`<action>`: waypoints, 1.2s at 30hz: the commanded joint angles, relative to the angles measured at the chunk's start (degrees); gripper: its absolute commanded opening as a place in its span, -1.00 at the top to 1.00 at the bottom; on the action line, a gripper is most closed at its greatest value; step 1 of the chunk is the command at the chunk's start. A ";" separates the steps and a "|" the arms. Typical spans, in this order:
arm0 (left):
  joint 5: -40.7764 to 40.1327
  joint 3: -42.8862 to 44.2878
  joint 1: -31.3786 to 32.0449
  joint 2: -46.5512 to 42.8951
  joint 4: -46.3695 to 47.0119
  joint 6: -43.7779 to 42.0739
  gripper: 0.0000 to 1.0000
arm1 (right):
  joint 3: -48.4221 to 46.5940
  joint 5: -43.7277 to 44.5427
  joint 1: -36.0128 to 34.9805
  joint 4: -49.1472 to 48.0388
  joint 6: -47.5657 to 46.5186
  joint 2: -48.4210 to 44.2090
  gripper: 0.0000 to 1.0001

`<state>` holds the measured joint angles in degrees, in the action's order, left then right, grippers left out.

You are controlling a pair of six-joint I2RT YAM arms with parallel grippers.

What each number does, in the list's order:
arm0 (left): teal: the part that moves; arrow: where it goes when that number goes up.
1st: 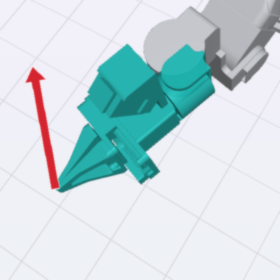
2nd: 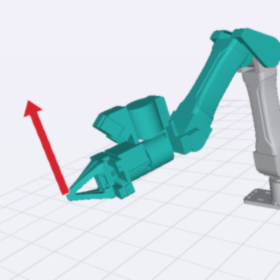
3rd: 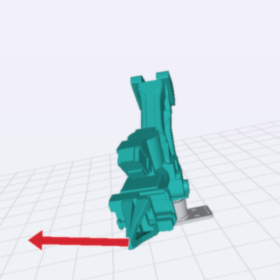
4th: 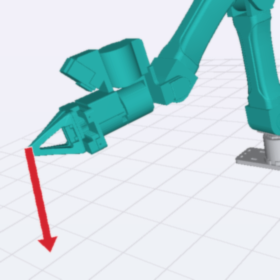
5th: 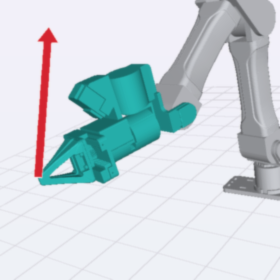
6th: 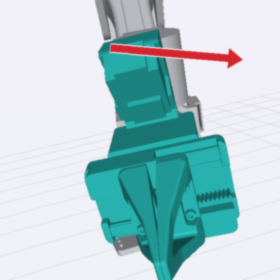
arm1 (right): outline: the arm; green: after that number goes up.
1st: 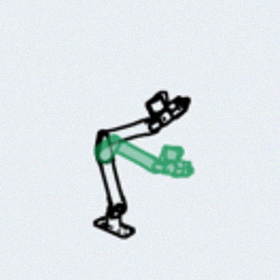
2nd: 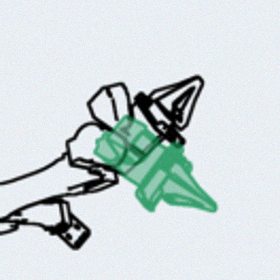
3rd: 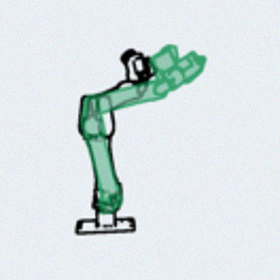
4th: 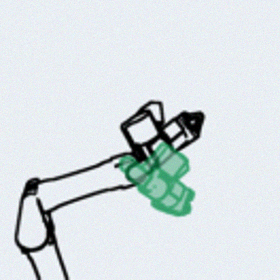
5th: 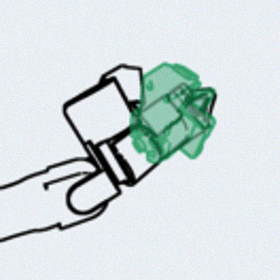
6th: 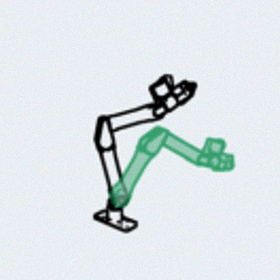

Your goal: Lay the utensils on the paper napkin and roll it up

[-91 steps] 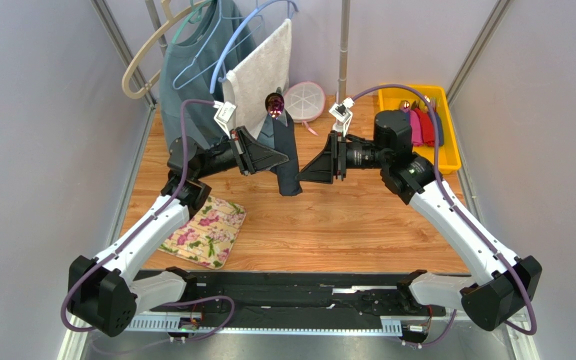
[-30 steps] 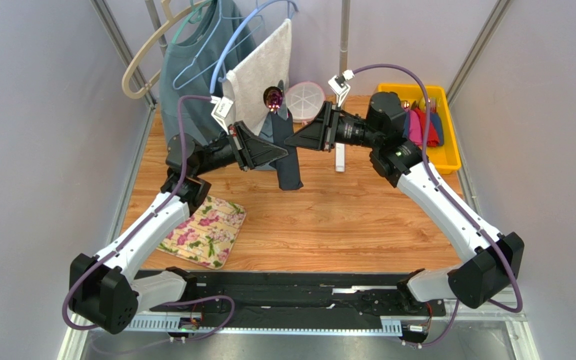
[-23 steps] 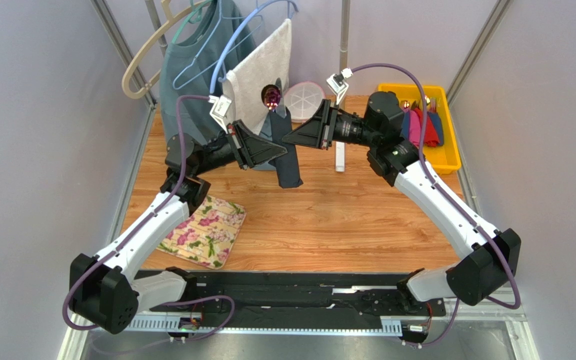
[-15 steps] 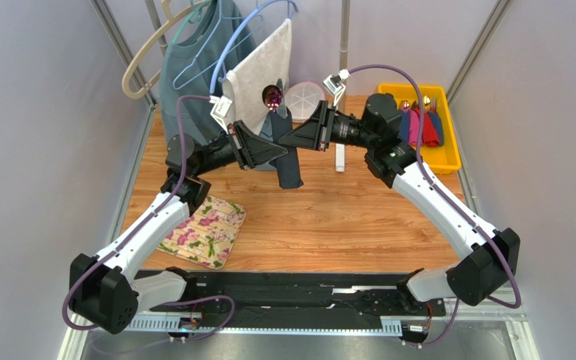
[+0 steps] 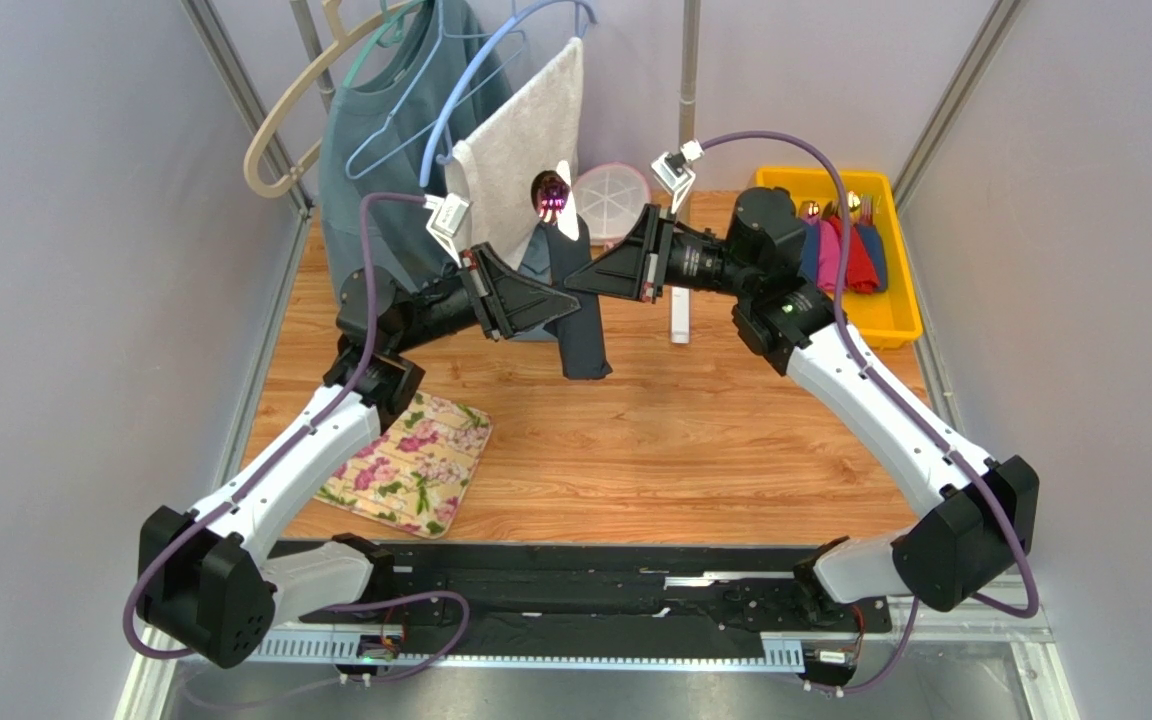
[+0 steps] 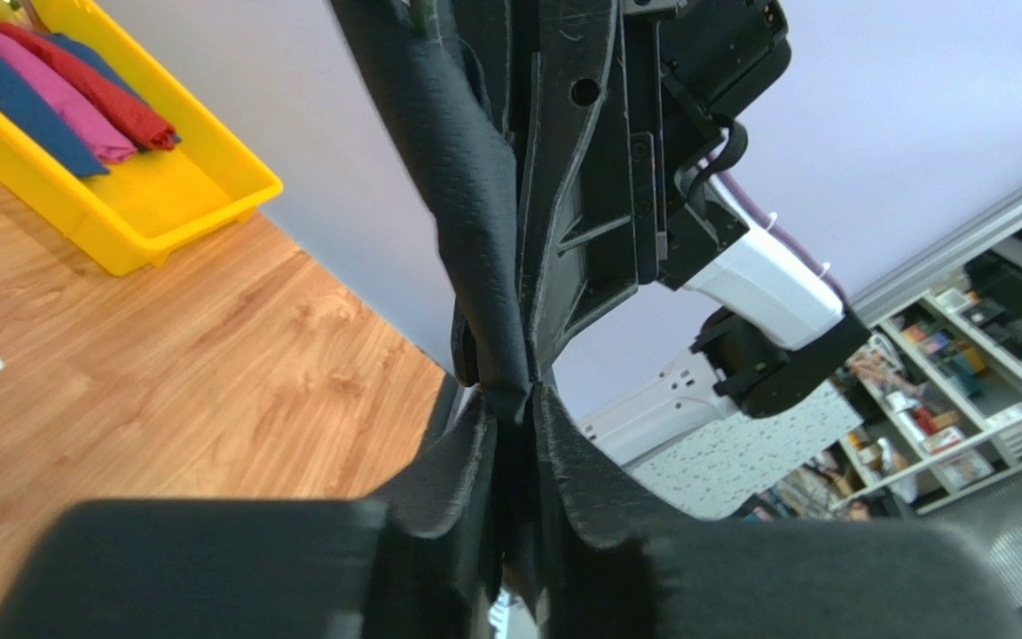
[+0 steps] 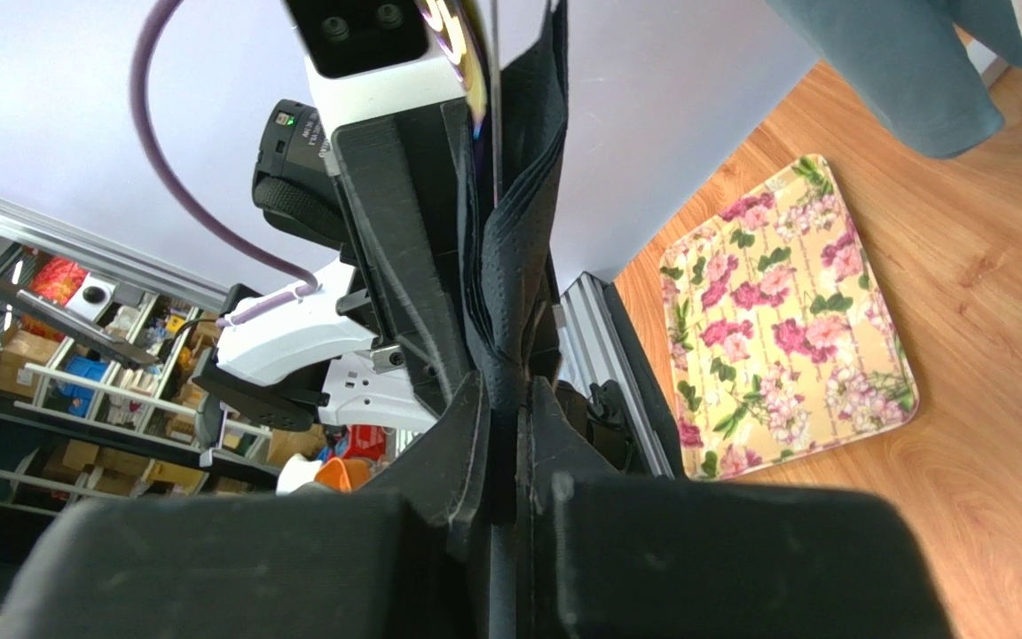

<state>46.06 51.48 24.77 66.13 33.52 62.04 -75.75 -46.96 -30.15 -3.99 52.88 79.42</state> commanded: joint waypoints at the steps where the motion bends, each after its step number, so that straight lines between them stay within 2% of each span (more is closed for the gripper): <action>1: -0.45 0.28 0.19 -1.00 0.76 -2.18 0.34 | -0.19 -1.02 3.87 1.53 -0.50 -1.90 1.00; 3: -0.36 0.20 0.19 -1.26 -0.12 -2.71 0.18 | -0.02 -3.40 6.32 2.75 -0.67 -1.72 1.00; 6: 0.16 0.11 0.10 -1.53 -1.79 -4.20 0.06 | 0.77 -6.82 10.09 3.81 -0.59 -1.63 1.00; 8: 1.21 -0.07 0.10 -1.79 -3.10 -5.08 -0.02 | 1.30 -9.01 13.60 7.22 -1.81 -2.24 1.00; 11: 3.32 -0.51 0.10 -2.58 -4.94 -7.45 -0.28 | 2.35 -12.09 19.83 13.36 -6.55 -3.74 1.00; 15: 4.30 -1.12 0.10 -4.25 -8.73 -11.84 -0.32 | 4.73 -15.79 29.61 21.55 -15.77 -5.15 1.00; 18: 5.26 -1.91 0.10 -4.69 -10.22 -13.61 -0.32 | 3.94 -17.55 39.01 29.36 -26.66 -3.22 1.00; 21: 7.28 -2.09 0.19 -4.43 -10.58 -14.31 -0.33 | -0.88 -17.99 46.39 36.40 -38.00 2.48 1.00; 26: 7.64 -2.88 0.19 -4.69 -10.49 -15.20 -0.33 | -11.07 -18.87 52.82 40.99 -47.33 17.04 1.00; 33: 7.55 -3.93 0.19 -3.81 -9.79 -14.84 -0.33 | -30.74 -20.19 53.35 40.38 -49.45 34.91 1.00; 36: 7.55 -4.20 0.19 -3.46 -9.70 -14.84 -0.33 | -35.51 -20.28 53.27 39.94 -49.54 41.40 1.00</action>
<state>52.66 47.62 24.99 62.61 22.09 48.47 -103.48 -63.90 23.38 36.88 6.24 115.35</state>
